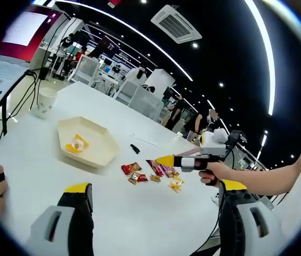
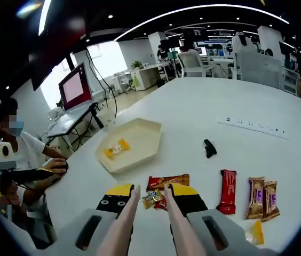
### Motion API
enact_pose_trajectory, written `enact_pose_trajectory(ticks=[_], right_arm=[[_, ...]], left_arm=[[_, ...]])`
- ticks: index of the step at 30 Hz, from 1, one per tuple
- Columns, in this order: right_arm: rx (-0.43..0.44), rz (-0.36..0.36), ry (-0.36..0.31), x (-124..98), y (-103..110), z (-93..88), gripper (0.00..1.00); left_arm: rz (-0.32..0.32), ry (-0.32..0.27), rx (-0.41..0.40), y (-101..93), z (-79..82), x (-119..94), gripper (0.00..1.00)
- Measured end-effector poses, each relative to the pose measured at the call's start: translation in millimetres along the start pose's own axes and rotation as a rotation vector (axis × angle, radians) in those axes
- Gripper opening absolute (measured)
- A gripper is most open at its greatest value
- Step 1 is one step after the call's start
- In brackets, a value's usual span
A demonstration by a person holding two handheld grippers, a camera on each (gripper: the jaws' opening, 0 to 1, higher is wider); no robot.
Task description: Place the target food into the container with the food tongs after gripping and lifting it, then release it inside without dropping or visibly crushing the food.
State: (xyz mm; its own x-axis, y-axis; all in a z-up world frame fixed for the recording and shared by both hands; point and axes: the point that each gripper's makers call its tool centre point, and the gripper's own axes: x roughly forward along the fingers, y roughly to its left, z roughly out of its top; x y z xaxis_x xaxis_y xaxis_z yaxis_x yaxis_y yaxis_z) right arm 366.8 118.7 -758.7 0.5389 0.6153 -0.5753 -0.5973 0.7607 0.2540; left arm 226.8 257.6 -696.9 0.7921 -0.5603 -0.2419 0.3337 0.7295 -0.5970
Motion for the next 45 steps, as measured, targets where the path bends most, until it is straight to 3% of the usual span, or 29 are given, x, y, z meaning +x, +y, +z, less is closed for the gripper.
enact_pose_trajectory(ticks=[7, 18, 28, 45], right_arm=[[0.011, 0.018, 0.012, 3.8, 2.2, -8.6, 0.25], [-0.019, 0.044, 0.014, 9.6, 11.3, -5.2, 0.25], [-0.055, 0.038, 0.03, 5.0, 2.3, -3.0, 0.25], [-0.071, -0.01, 0.034, 2.6, -11.8, -3.1, 0.25]], left_arm=[[0.011, 0.019, 0.0, -0.8, -5.3, -3.4, 0.99], [0.004, 0.025, 0.005, -4.9, -3.8, -3.2, 0.99], [0.008, 0.023, -0.005, -4.9, -10.5, -3.6, 0.99], [0.011, 0.029, -0.011, 6.0, -4.1, -6.2, 0.99]])
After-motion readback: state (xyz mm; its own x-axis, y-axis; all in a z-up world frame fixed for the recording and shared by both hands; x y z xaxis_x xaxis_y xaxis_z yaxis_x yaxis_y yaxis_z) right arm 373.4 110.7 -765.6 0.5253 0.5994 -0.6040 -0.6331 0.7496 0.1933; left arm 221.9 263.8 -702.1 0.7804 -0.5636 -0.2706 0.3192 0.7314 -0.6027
